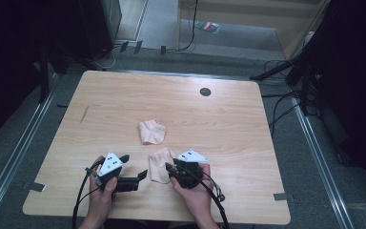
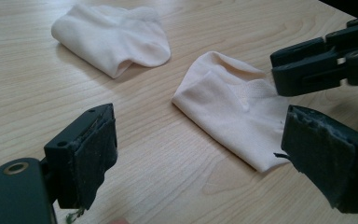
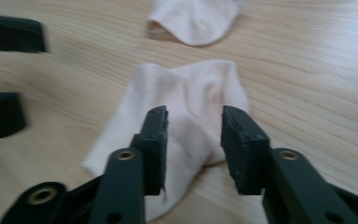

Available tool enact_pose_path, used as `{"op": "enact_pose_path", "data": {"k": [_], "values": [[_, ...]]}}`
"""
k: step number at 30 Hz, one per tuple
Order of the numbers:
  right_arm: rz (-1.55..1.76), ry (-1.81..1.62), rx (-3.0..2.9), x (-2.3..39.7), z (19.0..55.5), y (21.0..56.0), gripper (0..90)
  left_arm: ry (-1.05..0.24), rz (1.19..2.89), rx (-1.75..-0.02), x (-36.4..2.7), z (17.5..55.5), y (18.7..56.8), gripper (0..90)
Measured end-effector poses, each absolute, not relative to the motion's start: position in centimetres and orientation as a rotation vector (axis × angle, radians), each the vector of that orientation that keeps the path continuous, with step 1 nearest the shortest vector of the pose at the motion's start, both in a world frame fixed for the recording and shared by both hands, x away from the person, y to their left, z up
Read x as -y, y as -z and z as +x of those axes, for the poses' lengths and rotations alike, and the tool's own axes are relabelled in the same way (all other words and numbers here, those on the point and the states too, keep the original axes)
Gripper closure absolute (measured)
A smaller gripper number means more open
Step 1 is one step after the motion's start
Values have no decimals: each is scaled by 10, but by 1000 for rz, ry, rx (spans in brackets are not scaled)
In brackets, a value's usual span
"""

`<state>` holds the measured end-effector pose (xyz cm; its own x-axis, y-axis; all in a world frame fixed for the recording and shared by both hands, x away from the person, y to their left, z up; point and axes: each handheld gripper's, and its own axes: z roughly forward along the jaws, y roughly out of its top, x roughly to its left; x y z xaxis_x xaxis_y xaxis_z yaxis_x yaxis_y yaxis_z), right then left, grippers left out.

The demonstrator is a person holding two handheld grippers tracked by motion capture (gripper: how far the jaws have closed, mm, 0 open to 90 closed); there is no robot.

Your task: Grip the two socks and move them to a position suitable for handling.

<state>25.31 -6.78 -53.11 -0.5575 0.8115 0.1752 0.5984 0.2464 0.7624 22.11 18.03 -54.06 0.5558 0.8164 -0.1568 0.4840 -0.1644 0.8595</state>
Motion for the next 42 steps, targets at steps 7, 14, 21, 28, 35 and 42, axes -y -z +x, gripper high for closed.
{"op": "enact_pose_path", "data": {"k": [7,14,21,28,35,42], "values": [[1272,-1070,-2282,56,249,542,632,-417,1826,-1088,-182,224,545,111],[1175,-1086,-2277,51,243,540,817,-414,1838,-1095,-180,225,547,113],[1133,-1217,-2235,50,239,514,844,-395,1848,-1070,-175,223,548,113],[1121,-1333,-2210,52,238,484,847,-328,1879,-1049,-164,224,549,113],[1082,-1502,-2207,52,229,459,846,-377,1936,-1003,-141,224,544,106],[1007,-1684,-2215,57,220,437,848,-682,1949,-965,-159,210,533,758]]}}
